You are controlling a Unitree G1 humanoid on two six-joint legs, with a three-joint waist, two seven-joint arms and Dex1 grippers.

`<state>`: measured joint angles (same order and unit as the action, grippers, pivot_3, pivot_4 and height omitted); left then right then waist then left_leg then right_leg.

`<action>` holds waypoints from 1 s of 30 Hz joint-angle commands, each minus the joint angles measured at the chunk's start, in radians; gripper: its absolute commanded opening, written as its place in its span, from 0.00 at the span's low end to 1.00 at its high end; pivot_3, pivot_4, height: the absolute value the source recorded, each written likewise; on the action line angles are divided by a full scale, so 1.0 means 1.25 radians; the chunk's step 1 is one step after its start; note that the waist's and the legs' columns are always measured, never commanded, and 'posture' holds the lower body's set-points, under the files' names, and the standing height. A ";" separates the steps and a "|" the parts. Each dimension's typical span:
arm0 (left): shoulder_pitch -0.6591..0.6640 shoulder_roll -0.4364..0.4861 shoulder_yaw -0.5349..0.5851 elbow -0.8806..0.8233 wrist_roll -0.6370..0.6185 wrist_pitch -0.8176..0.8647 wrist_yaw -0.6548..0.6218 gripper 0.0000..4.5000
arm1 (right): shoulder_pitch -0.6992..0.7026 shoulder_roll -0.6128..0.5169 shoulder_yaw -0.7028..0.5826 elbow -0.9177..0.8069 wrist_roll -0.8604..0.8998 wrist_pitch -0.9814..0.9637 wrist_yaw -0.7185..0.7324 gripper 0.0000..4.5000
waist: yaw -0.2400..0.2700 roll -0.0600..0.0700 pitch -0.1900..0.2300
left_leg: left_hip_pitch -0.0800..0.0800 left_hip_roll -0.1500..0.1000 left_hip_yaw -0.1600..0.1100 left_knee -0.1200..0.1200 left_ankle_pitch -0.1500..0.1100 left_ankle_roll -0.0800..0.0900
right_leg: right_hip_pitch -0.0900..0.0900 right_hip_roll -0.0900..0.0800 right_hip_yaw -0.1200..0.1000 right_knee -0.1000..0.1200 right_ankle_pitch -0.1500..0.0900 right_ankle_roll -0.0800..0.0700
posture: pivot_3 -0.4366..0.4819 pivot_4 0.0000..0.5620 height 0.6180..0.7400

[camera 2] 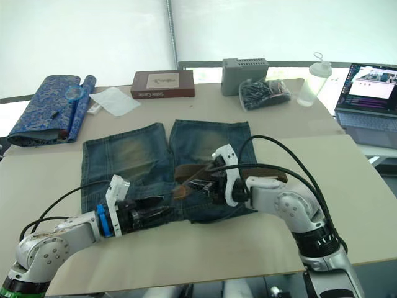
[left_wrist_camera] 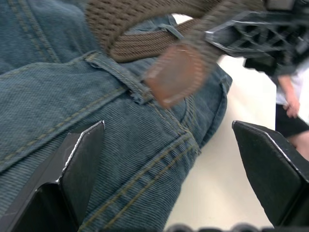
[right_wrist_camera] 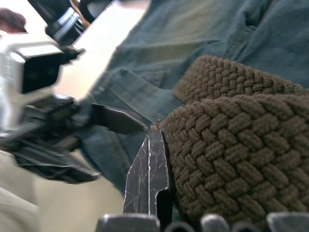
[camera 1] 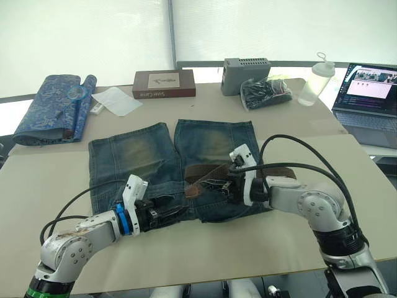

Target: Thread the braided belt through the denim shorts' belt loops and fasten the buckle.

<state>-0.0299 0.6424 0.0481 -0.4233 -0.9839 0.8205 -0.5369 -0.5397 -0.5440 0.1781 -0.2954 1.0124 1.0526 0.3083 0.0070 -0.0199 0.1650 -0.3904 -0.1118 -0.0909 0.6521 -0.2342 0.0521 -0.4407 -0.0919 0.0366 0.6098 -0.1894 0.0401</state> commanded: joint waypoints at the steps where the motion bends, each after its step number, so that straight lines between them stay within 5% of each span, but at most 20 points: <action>1: 0.011 -0.012 0.004 -0.036 0.010 -0.008 -0.010 0.99 | -0.012 0.003 -0.011 -0.001 -0.049 -0.007 0.025 0.00 | 0.001 0.000 0.000 | 0.000 0.000 0.000 0.000 0.000 0.000 | 0.000 0.000 0.000 0.000 0.000 0.000 | 0.48 0.27 1.00; 19: 0.060 0.014 -0.005 -0.085 0.255 -0.237 -0.152 0.99 | -0.006 0.143 -0.051 0.072 -0.140 0.050 0.004 0.00 | -0.008 0.000 0.000 | 0.001 0.001 0.001 0.000 0.000 -0.001 | 0.000 0.001 0.001 0.001 0.001 -0.001 | 0.48 0.27 1.00; 30: 0.134 0.045 0.018 -0.077 0.351 -0.342 -0.207 0.99 | -0.023 0.269 -0.174 0.130 -0.094 0.136 -0.031 0.00 | -0.019 0.000 0.000 | 0.001 0.002 0.001 -0.001 0.000 -0.002 | -0.001 0.005 0.002 0.001 0.001 -0.002 | 0.48 0.27 1.00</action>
<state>0.1328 0.6935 0.0620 -0.5054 -0.5678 0.4361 -0.7788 -0.5413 -0.2206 -0.0202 -0.1265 0.8678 1.2058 0.2725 -0.0163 -0.0196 0.1649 -0.3888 -0.1091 -0.0894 0.6503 -0.2344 0.0498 -0.4424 -0.0856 0.0391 0.6107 -0.1879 0.0374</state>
